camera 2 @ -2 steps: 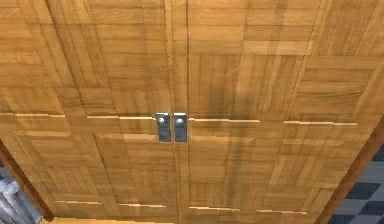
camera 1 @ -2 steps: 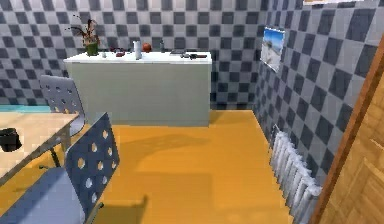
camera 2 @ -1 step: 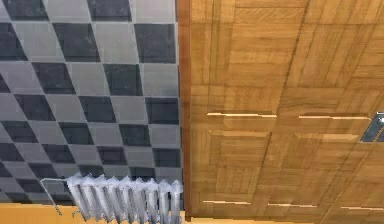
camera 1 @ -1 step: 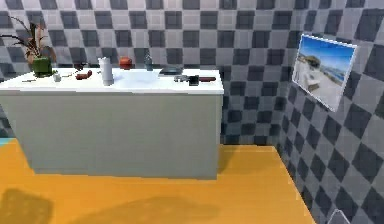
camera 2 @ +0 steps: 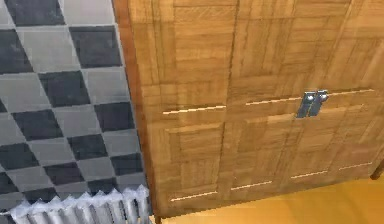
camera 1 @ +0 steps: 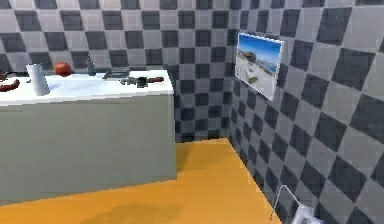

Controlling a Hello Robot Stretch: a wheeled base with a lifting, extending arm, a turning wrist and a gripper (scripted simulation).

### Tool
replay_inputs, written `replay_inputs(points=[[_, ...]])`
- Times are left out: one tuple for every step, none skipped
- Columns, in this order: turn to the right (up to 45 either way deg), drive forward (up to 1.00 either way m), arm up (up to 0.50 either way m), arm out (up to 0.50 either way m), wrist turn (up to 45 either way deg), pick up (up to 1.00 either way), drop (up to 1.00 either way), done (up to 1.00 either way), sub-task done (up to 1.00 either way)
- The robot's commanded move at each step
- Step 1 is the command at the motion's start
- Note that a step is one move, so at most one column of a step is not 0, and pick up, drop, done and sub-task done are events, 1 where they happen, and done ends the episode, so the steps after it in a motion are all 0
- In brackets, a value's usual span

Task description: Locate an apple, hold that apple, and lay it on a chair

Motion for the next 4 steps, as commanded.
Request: replay_inputs(points=[[0.0, 0.2, 0.0, 0.0, 0.0, 0.0, 0.0, 0.0, 0.0], [-45.0, 0.0, 0.0, 0.0, 0.0, 0.0, 0.0, 0.0, 0.0], [-12.0, 0.0, 0.0, 0.0, 0.0, 0.0, 0.0, 0.0, 0.0], [0.0, 1.0, 0.0, 0.0, 0.0, 0.0, 0.0, 0.0, 0.0]])
